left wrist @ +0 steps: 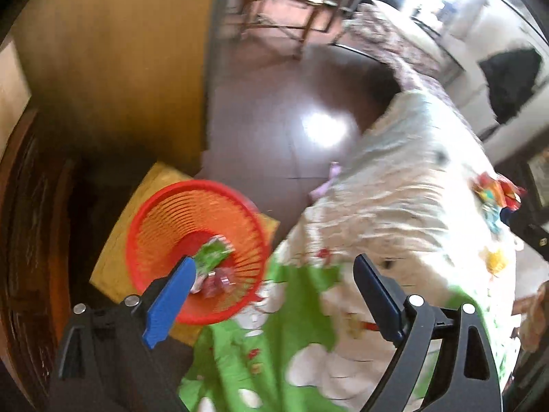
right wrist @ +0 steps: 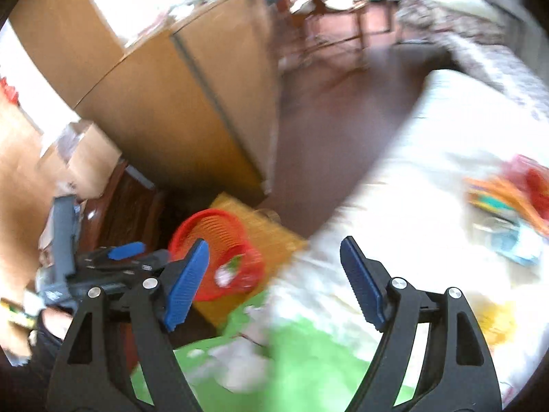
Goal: Collect trash
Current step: 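Carry both bags to the red wastebasket and open both grippers over it, then grasp the yellow yarn ball with the right gripper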
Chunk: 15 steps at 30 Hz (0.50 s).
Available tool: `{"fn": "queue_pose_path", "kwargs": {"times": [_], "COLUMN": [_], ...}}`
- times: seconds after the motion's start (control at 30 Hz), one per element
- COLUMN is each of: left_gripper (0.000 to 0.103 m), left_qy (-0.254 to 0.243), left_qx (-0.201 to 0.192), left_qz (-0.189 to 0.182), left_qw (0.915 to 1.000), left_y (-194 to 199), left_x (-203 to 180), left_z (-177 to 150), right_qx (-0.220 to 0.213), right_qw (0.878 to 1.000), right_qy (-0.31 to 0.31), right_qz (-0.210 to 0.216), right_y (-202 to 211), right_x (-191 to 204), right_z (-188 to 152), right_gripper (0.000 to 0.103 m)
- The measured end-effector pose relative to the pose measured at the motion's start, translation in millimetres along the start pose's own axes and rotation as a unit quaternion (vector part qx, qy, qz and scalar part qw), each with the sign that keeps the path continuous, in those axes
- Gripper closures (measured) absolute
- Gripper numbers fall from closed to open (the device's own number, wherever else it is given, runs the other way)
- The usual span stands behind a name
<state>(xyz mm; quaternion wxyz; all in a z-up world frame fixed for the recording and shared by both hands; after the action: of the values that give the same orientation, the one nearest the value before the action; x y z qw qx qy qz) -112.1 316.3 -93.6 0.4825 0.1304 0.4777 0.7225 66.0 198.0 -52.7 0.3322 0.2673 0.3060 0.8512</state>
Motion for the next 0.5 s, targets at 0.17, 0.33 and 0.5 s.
{"fn": "queue_pose_path", "kwargs": {"times": [0.17,0.33,0.5], "left_gripper": [0.008,0.008,0.008], "left_qy": [-0.040,-0.075,-0.106], "left_qx": [0.000,0.009,0.022], "left_qz": [-0.037,-0.054,-0.068], "left_qw": [0.9985,0.9957,0.9918], "left_y": [-2.3,-12.6,-22.5], "left_x": [-68.9,-124.4,-172.6], "left_z": [-1.8,-10.7,-20.2], "right_qx": [-0.036,-0.035,-0.036], "right_qw": [0.998,0.995,0.994], "right_qy": [-0.025,-0.040,-0.047], "right_qz": [-0.054,-0.087,-0.092], "right_y": [42.2,58.5,54.9], "right_x": [-76.9,-131.4,-161.3], "right_z": [-18.7,-43.1,-54.9], "right_gripper": [0.016,0.016,0.016]}}
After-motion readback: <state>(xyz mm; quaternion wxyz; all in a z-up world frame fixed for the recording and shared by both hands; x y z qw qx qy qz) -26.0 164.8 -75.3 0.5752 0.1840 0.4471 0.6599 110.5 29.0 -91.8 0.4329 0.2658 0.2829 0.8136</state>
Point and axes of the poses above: each gripper's, at about its wrist camera, not at the fingertips, and y roughly against the way its jaws point, x to its left, z to its top, the point moved 9 cm from there along -y, roughly the way its jaws point, and after that the axes turned 8 degrees about -x, right-handed, at the moved point
